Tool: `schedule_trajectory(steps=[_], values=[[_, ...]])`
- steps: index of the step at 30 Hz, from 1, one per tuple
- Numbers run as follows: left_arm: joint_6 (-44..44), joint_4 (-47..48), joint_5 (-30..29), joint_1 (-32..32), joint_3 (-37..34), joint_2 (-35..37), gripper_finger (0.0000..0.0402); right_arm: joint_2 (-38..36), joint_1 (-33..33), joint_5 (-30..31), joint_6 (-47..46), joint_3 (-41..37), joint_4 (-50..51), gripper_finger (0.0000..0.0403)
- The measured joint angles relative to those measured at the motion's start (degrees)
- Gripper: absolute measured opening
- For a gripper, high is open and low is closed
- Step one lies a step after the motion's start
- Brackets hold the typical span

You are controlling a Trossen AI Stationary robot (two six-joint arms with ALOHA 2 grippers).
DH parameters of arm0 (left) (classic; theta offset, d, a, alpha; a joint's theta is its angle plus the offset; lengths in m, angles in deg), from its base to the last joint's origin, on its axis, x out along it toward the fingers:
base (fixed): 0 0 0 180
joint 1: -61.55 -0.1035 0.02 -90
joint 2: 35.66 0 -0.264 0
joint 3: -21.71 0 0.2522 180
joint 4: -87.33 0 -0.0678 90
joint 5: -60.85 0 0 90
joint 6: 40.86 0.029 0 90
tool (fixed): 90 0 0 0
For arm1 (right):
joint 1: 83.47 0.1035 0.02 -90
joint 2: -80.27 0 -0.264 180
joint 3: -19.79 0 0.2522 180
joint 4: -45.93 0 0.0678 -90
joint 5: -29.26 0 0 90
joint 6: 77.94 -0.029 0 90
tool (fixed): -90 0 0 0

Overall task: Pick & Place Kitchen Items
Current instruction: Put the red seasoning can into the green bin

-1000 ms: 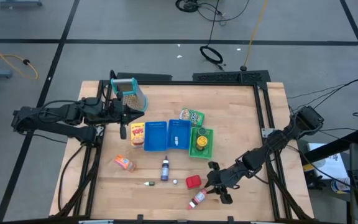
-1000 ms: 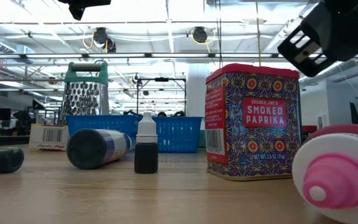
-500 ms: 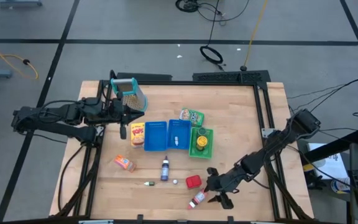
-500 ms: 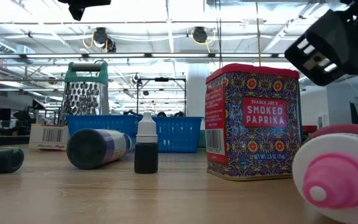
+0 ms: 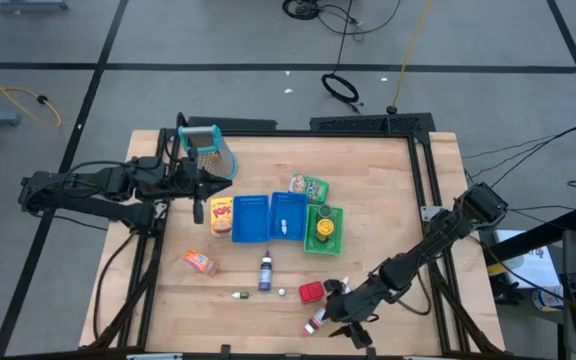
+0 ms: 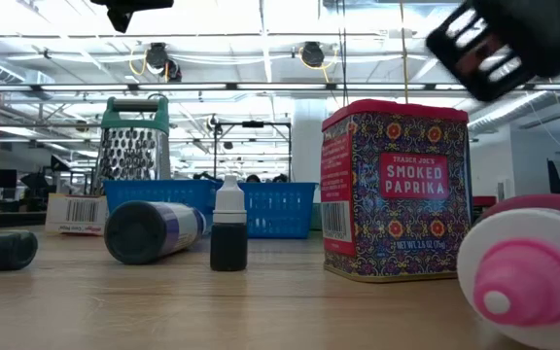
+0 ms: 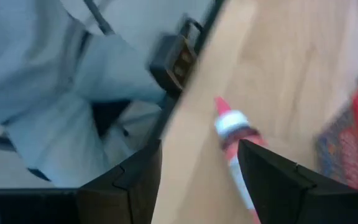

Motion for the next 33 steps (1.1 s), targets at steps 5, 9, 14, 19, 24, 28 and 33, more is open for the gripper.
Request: schedule_trajectory(steps=[5,9,14,19,24,28,33], values=[[0.0,0.0,0.0,0.0,0.0,0.0,0.0021,2.0,-1.1,-0.1,2.2,3.7,2.2,0.0202],[0.0,0.0,0.0,0.0,0.0,0.0,0.0021,3.1,-1.3,-0.2,3.0,6.6,7.0,0.0201],[0.0,0.0,0.0,0.0,0.0,0.0,0.0021,5.7,-1.4,-0.4,3.6,11.3,13.3,0.0201],[0.0,0.1,0.0,0.0,0.0,0.0,0.0021,5.8,-2.4,-1.8,5.0,11.5,15.2,0.0201],[0.0,0.1,0.0,0.0,0.0,0.0,0.0021,5.8,-2.7,-1.5,5.0,11.5,18.1,0.0201],[0.0,0.1,0.0,0.0,0.0,0.0,0.0021,5.8,-2.9,-1.5,4.7,11.5,18.2,0.0201],[0.0,0.1,0.0,0.0,0.0,0.0,0.0021,5.8,-3.0,-1.1,4.7,11.5,18.1,0.0201]])
